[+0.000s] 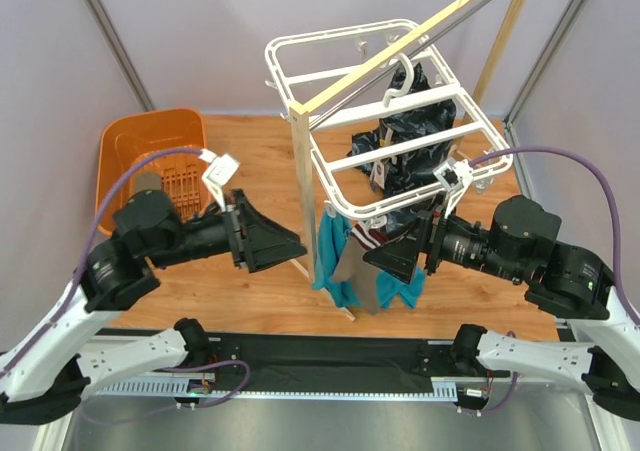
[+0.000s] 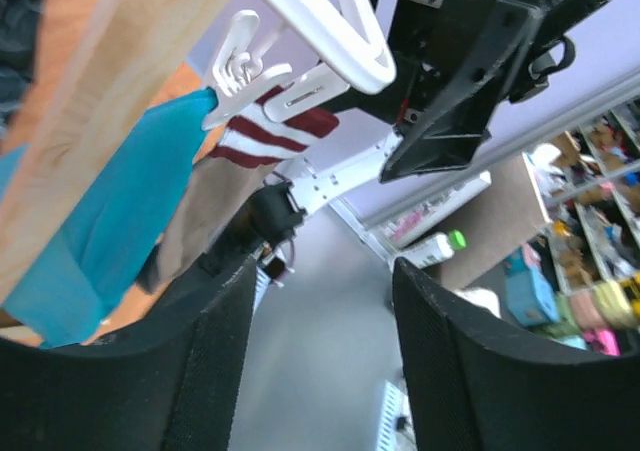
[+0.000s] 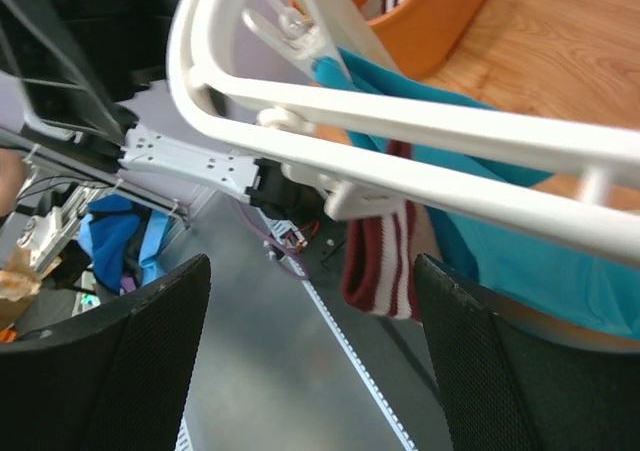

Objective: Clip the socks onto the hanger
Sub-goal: Clamp the sock onto the hanger, then rotate the hanger at the clothesline.

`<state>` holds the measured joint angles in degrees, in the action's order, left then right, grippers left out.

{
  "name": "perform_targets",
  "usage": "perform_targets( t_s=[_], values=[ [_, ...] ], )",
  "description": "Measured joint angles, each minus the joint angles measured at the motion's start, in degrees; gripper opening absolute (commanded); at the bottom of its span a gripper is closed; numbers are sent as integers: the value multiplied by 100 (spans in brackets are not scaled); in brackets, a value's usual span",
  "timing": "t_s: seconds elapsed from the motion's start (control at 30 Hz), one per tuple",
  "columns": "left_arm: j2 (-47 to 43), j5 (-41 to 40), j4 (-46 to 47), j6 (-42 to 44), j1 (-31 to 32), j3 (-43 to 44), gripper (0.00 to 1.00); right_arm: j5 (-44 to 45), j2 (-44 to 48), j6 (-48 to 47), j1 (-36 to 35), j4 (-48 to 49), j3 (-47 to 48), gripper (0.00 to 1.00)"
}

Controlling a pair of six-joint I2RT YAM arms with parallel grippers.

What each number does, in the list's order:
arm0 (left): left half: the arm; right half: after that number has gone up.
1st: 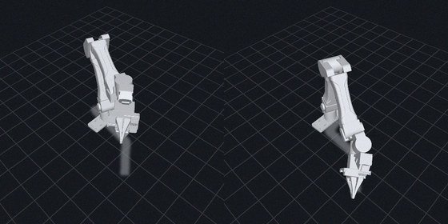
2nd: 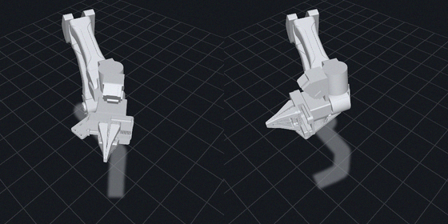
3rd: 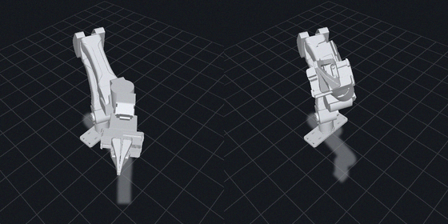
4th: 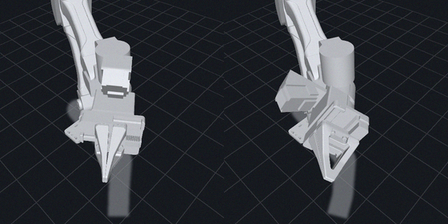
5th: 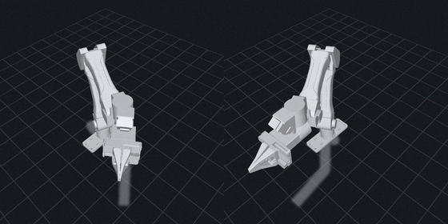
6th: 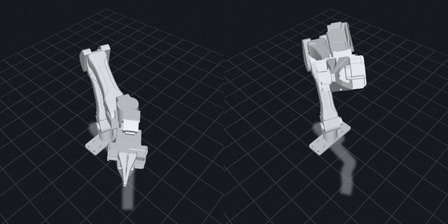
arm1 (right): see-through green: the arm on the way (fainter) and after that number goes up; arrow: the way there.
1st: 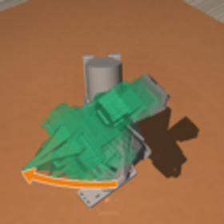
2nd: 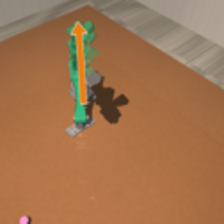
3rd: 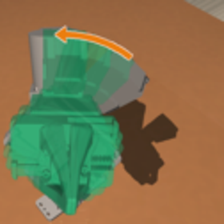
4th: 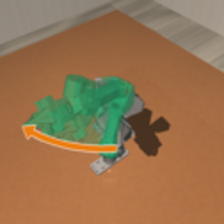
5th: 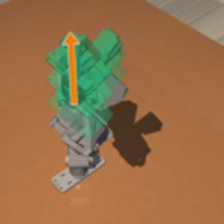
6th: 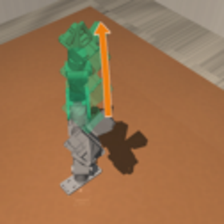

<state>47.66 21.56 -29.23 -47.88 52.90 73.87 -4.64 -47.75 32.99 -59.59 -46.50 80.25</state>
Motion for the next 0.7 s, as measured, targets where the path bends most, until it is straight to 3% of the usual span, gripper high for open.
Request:
perform_targets(
  t_s=[0.1,0.17,0.37,0.47,0.6,0.7],
  values=[
    [-503,-474,-306,229,0,2,47,236,31,-48,0,-264,-7,82],
    [-813,-1001,-675,354,7,37,44,463,63,-136,0,-538,-7,82],
    [-1285,-2636,-1419,579,22,-538,55,1054,472,-181,0,-1220,-116,77],
    [-1294,-3285,-1488,734,22,-1032,51,938,903,-212,0,-1215,-365,68],
    [-1128,-3978,-1521,1088,17,-1075,54,509,1014,-153,0,-1029,-367,72],
    [-763,-4266,-1617,1373,15,-457,55,238,817,114,0,-717,-337,77]
  ],
)
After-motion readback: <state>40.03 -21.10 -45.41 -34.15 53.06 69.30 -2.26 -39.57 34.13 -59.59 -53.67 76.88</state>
